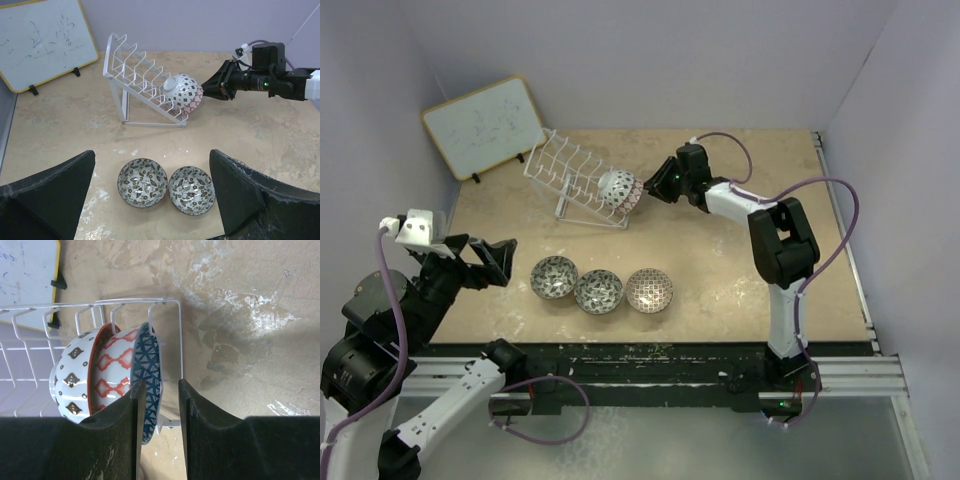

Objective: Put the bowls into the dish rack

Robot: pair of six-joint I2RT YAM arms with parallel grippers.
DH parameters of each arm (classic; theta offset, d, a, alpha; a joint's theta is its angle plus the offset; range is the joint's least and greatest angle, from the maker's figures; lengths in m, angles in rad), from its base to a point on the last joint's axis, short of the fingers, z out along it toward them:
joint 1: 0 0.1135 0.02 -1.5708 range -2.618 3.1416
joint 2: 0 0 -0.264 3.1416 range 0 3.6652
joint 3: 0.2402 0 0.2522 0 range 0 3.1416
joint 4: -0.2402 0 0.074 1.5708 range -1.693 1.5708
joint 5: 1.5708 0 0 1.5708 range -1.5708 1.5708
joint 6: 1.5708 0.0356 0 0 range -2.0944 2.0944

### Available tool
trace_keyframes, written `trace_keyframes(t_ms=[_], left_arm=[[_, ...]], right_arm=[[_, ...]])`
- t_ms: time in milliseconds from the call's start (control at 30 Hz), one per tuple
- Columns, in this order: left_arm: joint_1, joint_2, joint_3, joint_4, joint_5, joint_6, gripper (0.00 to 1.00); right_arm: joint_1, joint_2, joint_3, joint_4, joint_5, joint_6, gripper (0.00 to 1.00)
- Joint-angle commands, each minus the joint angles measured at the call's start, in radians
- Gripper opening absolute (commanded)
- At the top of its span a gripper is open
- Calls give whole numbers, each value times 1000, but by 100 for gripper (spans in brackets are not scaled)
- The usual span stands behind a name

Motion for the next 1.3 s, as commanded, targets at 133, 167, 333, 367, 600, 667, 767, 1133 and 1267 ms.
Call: trace_keyframes(t_ms=[133,167,333,367,600,667,767,1133,1267], left_arm=[[4,-7,21,14,0,11,99],[4,-7,23,14,1,11,99],[4,-1,22,17,6,9,99],[4,0,21,19,7,9,99],[4,15,22,32,16,3,99],[4,22,24,34,19,1,99],[4,28,24,39,27,3,99],[4,20,7,45,35,-9,99],[4,16,-3,50,52,-12,99]], right_arm=[[9,-4,15,-19,-15,-20,35],[9,-6,1,-10,-21,-16,36],[7,-32,-57,14,-14,4,37],[7,-39,-65,12,-6,3,38],[1,-120,-121,-32,14,-27,45],[1,-169,-161,-49,33,-55,49],[31,-264,-235,-95,65,-95,56],[366,-598,-326,-516,367,-95,61],[481,-622,-325,-637,417,-13,60]])
